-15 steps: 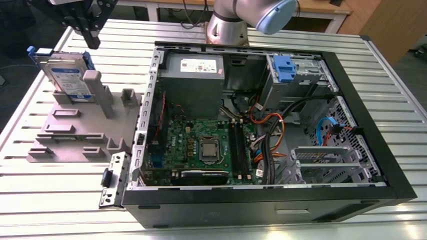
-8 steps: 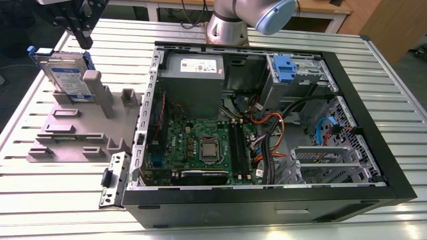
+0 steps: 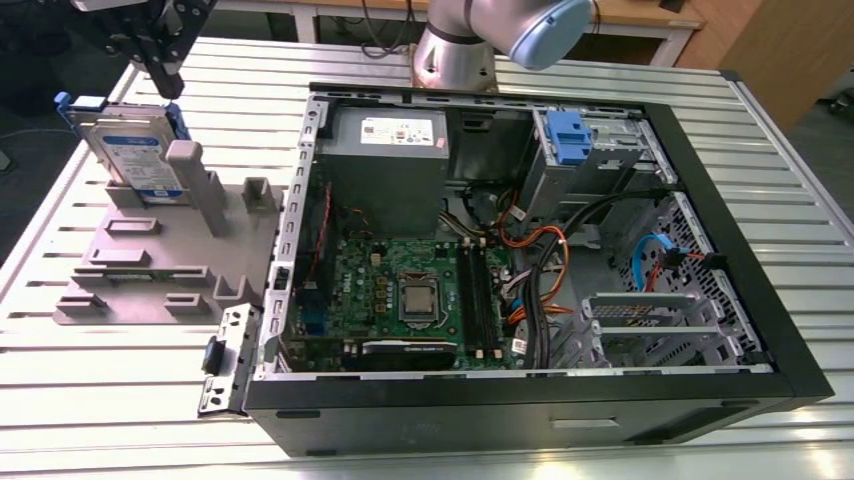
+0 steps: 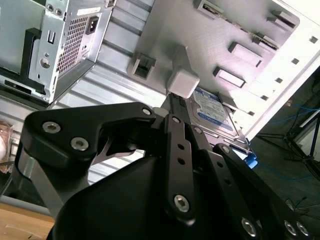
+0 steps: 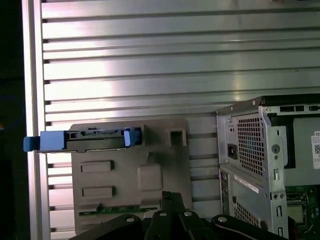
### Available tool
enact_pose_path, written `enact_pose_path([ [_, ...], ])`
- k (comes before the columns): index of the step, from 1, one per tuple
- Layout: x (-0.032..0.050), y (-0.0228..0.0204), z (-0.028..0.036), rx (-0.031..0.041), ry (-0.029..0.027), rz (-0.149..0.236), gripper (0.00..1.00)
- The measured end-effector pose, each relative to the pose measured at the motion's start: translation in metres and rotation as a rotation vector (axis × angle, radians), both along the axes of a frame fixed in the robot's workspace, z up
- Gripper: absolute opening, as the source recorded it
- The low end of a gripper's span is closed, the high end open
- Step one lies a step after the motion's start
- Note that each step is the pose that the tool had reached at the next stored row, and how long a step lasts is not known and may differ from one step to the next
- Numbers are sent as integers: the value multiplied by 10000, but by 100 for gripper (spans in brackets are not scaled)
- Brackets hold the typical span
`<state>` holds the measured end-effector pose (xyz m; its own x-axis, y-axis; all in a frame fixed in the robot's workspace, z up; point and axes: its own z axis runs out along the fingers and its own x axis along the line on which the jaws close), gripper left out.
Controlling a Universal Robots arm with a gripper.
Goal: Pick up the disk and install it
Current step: 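Reach for the disk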
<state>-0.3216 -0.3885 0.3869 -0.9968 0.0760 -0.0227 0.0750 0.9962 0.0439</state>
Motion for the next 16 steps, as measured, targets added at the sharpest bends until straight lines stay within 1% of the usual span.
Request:
enact_pose_path([
  [3, -23, 32, -23, -88, 0, 3, 11],
  [4, -30, 48, -29, -129, 1, 4, 11],
  [7, -50, 85, -43, -198, 0, 13, 11],
  [8, -63, 98, -46, -204, -1, 19, 11],
  [10, -91, 109, -47, -206, 2, 26, 11],
  [12, -132, 111, -48, -205, 9, 29, 11],
  [16, -240, 114, -52, -205, 23, 30, 11],
])
